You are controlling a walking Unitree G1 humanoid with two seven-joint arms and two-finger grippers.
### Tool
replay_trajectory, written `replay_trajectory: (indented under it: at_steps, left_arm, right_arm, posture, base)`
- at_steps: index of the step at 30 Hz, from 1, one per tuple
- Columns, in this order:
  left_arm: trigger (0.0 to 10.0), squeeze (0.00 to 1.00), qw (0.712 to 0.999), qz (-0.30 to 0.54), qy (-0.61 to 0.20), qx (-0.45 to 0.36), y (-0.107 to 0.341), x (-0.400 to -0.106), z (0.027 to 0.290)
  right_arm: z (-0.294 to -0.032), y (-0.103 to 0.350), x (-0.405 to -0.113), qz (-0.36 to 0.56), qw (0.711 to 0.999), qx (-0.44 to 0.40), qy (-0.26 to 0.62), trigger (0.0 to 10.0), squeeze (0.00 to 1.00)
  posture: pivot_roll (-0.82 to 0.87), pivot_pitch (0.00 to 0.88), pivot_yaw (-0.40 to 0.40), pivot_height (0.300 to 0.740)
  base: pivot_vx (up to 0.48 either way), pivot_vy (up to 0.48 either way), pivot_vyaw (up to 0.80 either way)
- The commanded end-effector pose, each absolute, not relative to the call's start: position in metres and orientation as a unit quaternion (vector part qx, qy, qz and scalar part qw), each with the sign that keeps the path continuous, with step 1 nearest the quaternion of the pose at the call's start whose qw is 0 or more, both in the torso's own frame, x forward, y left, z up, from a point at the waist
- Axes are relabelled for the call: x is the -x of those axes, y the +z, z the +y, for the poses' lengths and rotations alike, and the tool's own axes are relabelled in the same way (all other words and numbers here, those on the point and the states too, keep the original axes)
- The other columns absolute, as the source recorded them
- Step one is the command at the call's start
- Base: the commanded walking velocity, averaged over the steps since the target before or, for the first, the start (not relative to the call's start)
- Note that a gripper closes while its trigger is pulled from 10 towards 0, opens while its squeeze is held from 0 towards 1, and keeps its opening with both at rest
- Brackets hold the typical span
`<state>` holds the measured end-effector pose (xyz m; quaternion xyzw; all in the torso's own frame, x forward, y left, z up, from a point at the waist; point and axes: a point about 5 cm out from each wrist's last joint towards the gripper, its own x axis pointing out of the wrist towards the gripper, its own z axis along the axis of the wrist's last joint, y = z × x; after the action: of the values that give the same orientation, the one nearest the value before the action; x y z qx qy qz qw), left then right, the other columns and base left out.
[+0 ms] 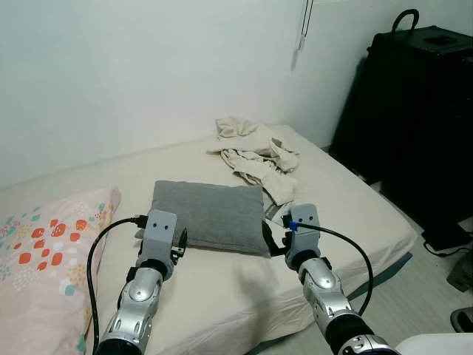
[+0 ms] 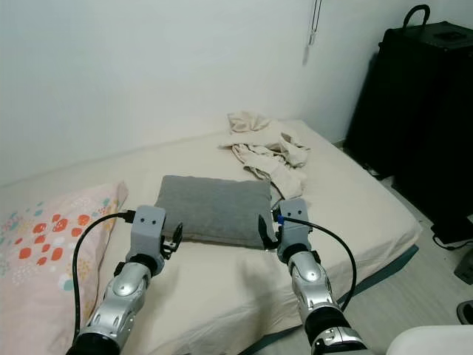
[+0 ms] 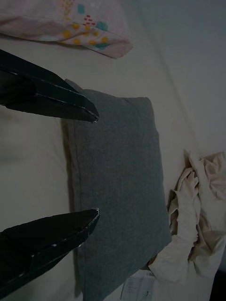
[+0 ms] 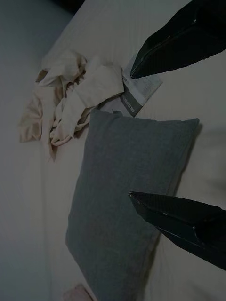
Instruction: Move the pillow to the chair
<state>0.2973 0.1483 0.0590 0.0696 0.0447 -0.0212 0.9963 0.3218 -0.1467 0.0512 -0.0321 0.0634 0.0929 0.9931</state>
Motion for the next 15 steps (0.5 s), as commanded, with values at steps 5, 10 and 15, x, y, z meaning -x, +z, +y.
replay_trajectory:
  at_steps: [5, 10, 15]
  left_arm:
    - [10.0, 0.0, 0.995, 0.057, -0.021, -0.073, 0.0553, -0.2958, 0.1493]
    - [10.0, 0.0, 0.995, 0.058, -0.021, -0.073, 0.0552, -0.296, 0.1492]
    - [10.0, 0.0, 0.995, 0.06, -0.02, -0.073, 0.0547, -0.2959, 0.1497]
  right_arm:
    - [-0.1451, 0.0509, -0.3223, 0.067, 0.993, 0.036, 0.089, 10.0, 0.0]
    - [-0.1461, 0.0494, -0.3211, 0.068, 0.993, 0.035, 0.085, 10.0, 0.0]
    - [-0.1463, 0.049, -0.3212, 0.07, 0.993, 0.032, 0.085, 10.0, 0.0]
  posture:
    - [0.03, 0.039, 0.011, 0.724]
    - [0.03, 0.039, 0.009, 0.724]
    - [0.03, 0.039, 0.009, 0.724]
  base:
    - [0.0, 0.0, 0.0]
    - [0.0, 0.0, 0.0]
    - [0.0, 0.0, 0.0]
